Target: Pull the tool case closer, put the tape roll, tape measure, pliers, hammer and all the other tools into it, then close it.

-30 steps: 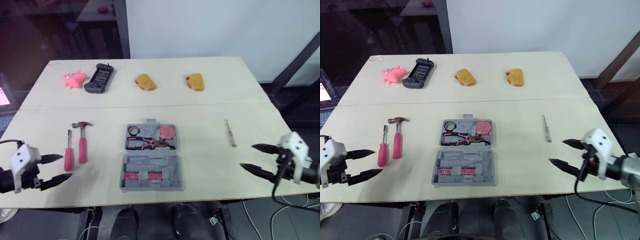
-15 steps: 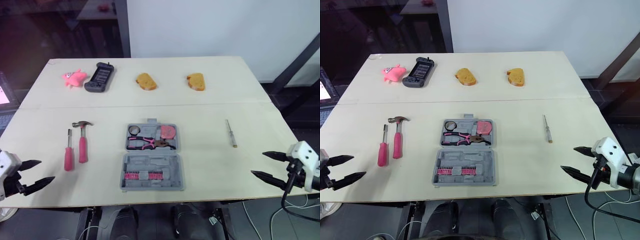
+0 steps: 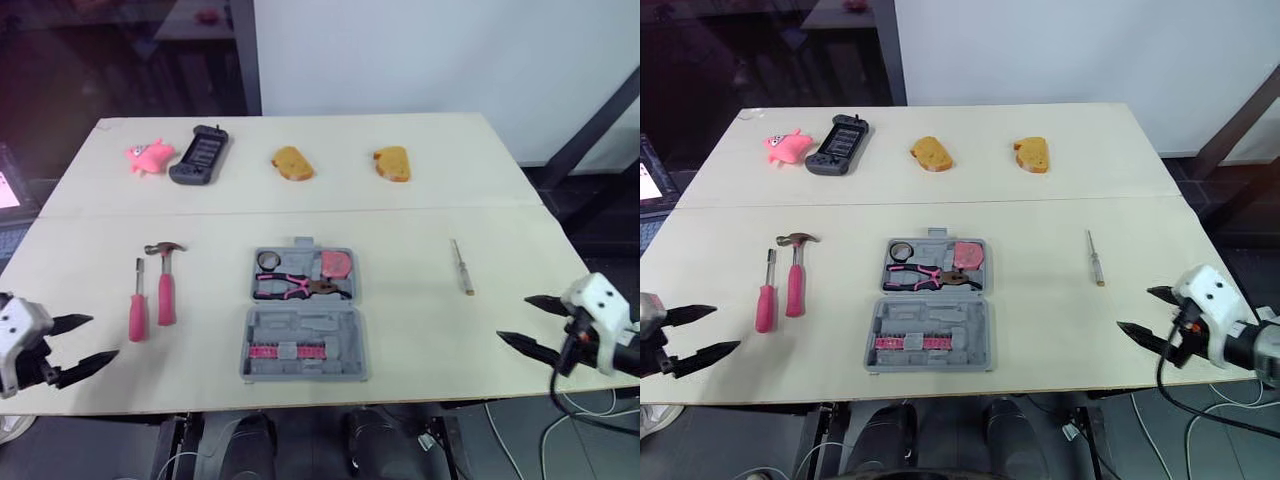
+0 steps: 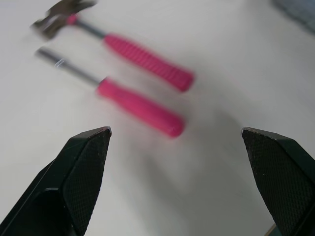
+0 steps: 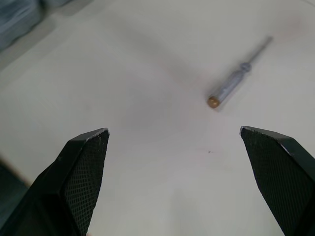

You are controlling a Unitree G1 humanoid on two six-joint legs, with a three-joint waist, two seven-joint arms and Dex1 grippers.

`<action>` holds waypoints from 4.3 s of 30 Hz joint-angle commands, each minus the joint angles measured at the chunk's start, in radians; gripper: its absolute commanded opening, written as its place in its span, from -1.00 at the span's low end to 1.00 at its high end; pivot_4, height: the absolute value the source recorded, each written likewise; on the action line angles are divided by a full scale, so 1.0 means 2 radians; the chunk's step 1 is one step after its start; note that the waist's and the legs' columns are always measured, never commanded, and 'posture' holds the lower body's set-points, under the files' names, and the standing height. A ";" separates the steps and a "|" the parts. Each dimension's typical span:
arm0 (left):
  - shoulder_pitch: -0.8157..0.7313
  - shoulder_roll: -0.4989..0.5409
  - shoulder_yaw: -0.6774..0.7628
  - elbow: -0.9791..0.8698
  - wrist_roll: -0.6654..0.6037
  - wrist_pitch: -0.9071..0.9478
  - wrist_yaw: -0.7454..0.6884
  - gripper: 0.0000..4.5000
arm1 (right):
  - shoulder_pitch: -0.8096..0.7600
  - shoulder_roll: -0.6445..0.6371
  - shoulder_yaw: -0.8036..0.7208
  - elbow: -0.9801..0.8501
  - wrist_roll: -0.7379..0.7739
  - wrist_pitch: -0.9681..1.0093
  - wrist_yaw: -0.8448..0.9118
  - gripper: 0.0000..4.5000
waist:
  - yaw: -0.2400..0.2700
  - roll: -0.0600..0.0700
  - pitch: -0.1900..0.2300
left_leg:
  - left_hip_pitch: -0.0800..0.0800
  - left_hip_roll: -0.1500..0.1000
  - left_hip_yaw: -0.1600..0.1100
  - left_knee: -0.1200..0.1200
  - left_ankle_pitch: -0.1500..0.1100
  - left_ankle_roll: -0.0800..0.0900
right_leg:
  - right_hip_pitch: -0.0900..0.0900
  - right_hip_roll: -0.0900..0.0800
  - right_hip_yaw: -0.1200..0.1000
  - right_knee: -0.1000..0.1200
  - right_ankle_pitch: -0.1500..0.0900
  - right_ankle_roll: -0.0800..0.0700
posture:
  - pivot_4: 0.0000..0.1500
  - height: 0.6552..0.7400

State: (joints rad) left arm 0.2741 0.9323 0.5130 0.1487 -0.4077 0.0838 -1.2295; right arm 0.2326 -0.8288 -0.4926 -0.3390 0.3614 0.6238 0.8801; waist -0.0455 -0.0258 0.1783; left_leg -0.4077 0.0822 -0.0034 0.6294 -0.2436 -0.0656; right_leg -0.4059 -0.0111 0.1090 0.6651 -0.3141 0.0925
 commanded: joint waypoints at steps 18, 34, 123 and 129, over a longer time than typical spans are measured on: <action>-0.008 -0.044 -0.081 -0.279 -0.094 0.103 0.017 0.99 | -0.290 0.197 0.112 0.133 -0.114 0.182 -0.388 1.00 | -0.001 0.001 0.000 | 0.000 0.000 0.000 0.000 0.001 -0.001 | -0.001 0.000 0.001 0.001 0.001 0.001 | 1.00 1.00; 0.002 -0.052 -0.090 -0.296 -0.085 0.104 0.039 0.99 | -0.396 0.176 0.146 0.340 -0.124 0.138 -0.361 1.00 | -0.006 0.001 0.000 | 0.000 0.000 0.000 0.000 0.001 -0.001 | 0.000 0.000 0.000 0.001 0.001 0.002 | 1.00 1.00; -0.055 -0.049 -0.127 -0.244 -0.062 0.072 0.023 1.00 | -0.337 -0.099 0.357 -0.146 -0.014 0.172 0.022 0.98 | -0.011 0.002 0.001 | -0.001 0.000 -0.001 -0.001 0.000 0.000 | -0.001 0.000 -0.001 0.000 0.000 0.002 | 1.00 1.00; -0.061 -0.046 -0.132 -0.244 -0.060 0.071 0.017 1.00 | -0.425 -0.148 0.528 0.007 -0.220 -0.264 0.220 0.98 | -0.013 0.002 0.002 | -0.001 0.000 0.000 0.000 0.000 0.001 | -0.001 0.000 0.000 0.000 0.000 0.003 | 1.00 1.00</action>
State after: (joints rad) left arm 0.1504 0.8263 0.2426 -0.3226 -0.5249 0.2321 -1.1907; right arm -0.5735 -1.1298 0.5142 -0.3854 0.0349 0.3222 1.2494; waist -0.0717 -0.0211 0.1825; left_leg -0.4092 0.0816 -0.0035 0.6306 -0.2445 -0.0633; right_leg -0.4073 -0.0113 0.1085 0.6652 -0.3131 0.0989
